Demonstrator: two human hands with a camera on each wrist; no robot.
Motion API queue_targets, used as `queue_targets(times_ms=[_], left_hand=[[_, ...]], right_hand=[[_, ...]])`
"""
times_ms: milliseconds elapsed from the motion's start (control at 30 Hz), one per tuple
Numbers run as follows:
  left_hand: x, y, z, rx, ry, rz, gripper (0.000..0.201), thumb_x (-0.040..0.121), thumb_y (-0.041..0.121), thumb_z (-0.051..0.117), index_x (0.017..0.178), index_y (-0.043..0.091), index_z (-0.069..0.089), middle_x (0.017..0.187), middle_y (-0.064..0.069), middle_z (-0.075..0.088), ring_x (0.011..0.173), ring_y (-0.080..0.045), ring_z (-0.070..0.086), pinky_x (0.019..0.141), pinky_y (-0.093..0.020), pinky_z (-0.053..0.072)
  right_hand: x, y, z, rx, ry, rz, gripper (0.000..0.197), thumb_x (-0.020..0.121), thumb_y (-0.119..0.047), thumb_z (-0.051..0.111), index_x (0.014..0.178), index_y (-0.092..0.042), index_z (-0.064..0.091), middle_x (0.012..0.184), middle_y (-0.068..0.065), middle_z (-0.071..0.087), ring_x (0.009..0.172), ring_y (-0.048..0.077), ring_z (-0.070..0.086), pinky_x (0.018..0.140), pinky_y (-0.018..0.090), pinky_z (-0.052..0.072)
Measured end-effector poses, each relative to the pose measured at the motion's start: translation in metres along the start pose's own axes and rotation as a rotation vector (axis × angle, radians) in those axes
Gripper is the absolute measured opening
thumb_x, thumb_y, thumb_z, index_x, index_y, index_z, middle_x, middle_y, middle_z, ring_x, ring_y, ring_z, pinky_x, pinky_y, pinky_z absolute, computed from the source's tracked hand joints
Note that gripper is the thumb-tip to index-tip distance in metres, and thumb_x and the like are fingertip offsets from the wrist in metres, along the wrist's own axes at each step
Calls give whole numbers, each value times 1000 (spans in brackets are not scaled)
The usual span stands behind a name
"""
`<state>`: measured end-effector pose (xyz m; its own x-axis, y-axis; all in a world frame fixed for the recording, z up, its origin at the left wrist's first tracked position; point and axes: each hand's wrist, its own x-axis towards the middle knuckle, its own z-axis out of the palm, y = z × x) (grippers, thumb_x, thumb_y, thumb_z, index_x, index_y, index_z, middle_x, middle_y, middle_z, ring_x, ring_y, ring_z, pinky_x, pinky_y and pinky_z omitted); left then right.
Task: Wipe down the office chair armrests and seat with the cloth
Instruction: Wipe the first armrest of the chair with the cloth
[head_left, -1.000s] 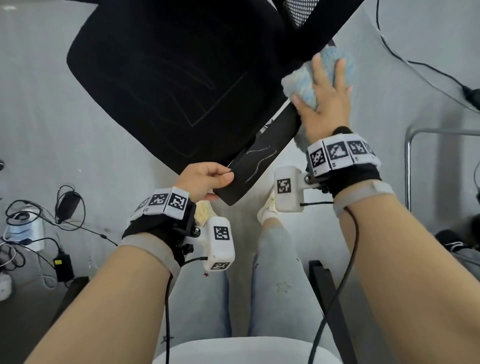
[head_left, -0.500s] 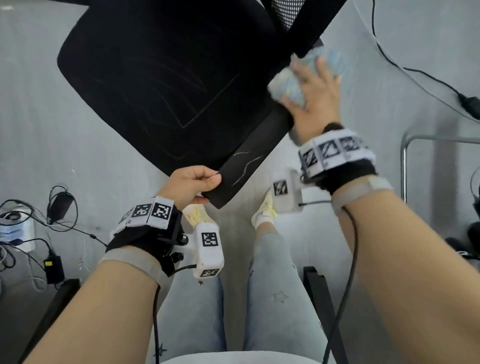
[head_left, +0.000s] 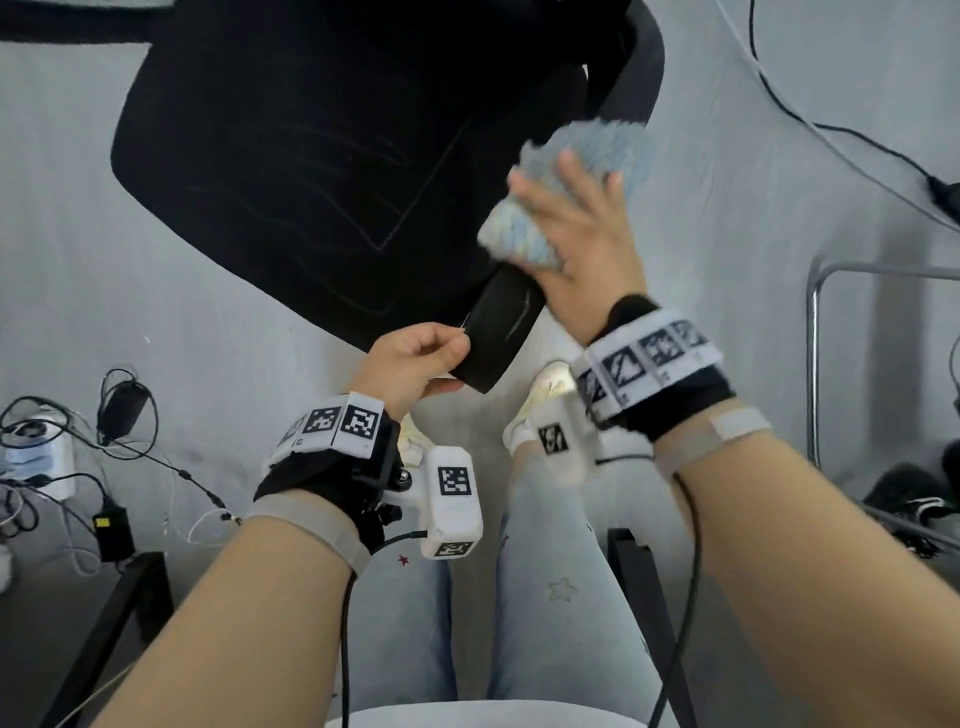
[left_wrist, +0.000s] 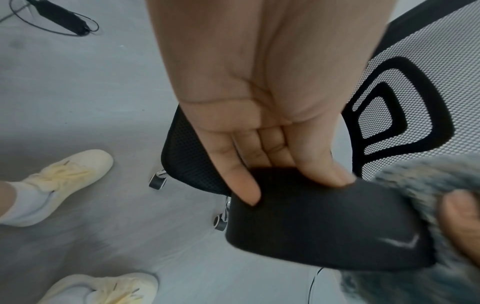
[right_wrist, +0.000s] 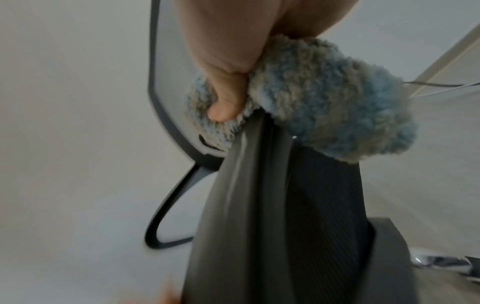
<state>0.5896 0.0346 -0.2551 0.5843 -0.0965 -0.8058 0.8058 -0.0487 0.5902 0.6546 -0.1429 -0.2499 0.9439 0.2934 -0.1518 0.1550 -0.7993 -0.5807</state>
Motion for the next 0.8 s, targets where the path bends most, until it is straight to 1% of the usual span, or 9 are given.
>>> queue_targets(times_ms=[133,233,300,367,433,500,600,700,800], left_hand=[[5,1,3,18,-42,36,23,89,3,51,106,15,61,95,-3,66,86,-9,63,72,-14,54],[11,2,8,37,-38,56,27,89,0,50,112,13,57,87,1,65,77,-5,63,70,-12,54],[13,1,8,28,-40,52,23,88,-2,50,104,11,61,75,8,69,68,-1,65,67,-11,54],[13,0,7,30,-59,41,19,87,-2,51,86,13,64,64,11,71,64,1,66,65,-12,54],[12,1,6,1,-61,22,18,86,0,53,82,14,64,70,8,71,69,-4,67,66,-15,55],[15,3,7,-34,-82,8,17,88,0,51,84,13,63,83,1,67,81,-10,64,70,-17,56],[23,12,14,-10,-113,11,15,89,2,50,89,12,62,91,-1,63,88,-11,60,71,-15,55],[29,15,24,-16,-96,31,15,89,5,51,88,13,64,89,-1,64,87,-11,61,71,-15,55],[30,15,26,-6,-95,39,15,89,6,50,93,11,64,95,-5,64,91,-14,62,74,-17,55]], right_hand=[[23,7,-16,144,51,201,52,91,-17,52,140,-19,34,154,8,17,145,23,-2,109,31,-16],[-6,-4,2,154,73,70,50,84,-13,60,132,-16,47,144,0,41,143,28,4,106,42,-16],[-36,-10,20,165,53,-50,48,79,-10,63,126,-15,53,137,-4,50,141,27,9,109,43,-15],[-58,-12,33,194,7,-162,43,79,-13,53,122,-15,57,133,-1,55,138,27,12,112,38,-18],[-60,-7,29,254,-67,-207,45,78,-13,40,118,-14,60,131,4,56,138,28,14,113,39,-16],[-50,2,19,292,-117,-220,47,79,-14,33,116,-12,62,131,8,56,137,30,15,108,49,-8],[-34,11,5,274,-73,-165,40,85,-9,39,118,-11,60,134,9,52,136,30,14,110,55,0],[-13,21,-6,277,30,-27,49,81,8,49,125,-14,54,142,6,44,141,36,11,115,58,11],[14,28,-21,299,91,100,50,86,2,53,132,-17,47,149,3,34,143,33,5,117,46,17]])
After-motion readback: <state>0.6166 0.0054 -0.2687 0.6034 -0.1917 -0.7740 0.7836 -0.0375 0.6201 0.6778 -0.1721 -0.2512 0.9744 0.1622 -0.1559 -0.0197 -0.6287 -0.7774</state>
